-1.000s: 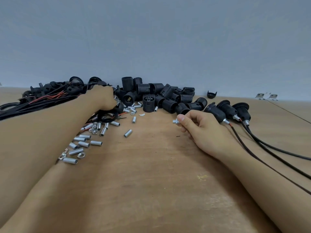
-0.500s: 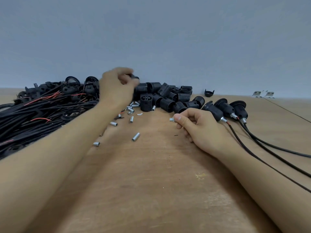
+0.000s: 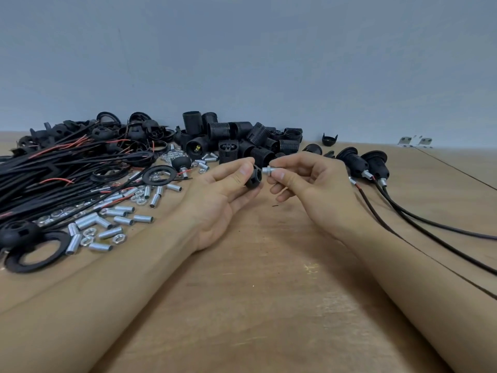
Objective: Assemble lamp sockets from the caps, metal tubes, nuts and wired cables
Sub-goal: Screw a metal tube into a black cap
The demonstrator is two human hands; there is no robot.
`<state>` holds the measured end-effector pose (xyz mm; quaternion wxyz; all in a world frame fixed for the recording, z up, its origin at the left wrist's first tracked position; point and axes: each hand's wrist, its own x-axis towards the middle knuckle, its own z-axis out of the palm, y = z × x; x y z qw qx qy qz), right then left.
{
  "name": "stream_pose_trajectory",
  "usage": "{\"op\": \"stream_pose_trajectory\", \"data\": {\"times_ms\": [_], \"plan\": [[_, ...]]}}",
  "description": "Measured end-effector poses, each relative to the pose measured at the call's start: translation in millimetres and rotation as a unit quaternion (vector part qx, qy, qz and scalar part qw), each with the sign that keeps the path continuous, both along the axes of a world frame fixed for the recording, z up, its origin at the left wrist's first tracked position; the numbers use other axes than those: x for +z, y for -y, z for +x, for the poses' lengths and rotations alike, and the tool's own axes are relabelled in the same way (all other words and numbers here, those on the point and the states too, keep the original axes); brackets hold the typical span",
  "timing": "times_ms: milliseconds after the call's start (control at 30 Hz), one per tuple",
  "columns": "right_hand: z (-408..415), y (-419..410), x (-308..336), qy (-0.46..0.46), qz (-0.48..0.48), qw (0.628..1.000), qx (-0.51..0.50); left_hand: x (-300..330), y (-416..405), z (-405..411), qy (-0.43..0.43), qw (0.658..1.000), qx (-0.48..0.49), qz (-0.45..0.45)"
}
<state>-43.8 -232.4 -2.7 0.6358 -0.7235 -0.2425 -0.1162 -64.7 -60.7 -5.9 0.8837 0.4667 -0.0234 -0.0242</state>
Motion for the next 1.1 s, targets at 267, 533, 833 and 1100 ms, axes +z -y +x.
{"op": "stream_pose_trajectory", "data": {"times_ms": [267, 533, 833, 1100], "plan": [[-1.8, 1.0, -2.3, 0.023, -0.066, 0.998, -0.002, -6.6, -2.1, 9.3, 0.009, 0.999, -0.019, 0.03], [-3.6, 5.3, -4.5, 0.007, -0.099, 0.995, -0.002, -5.5, -4.8, 8.1, 0.048, 0.996, 0.001, 0.081], [-7.6, 2.8, 0.3, 0.135, -0.19, 0.972, -0.037, -0.5, -8.3, 6.9, 0.016, 0.995, -0.034, 0.092], [-8.3, 2.1, 0.4, 0.108, -0.152, 0.982, -0.034, -2.3, -11.2, 6.6, 0.034, 0.995, -0.057, 0.069]]}}
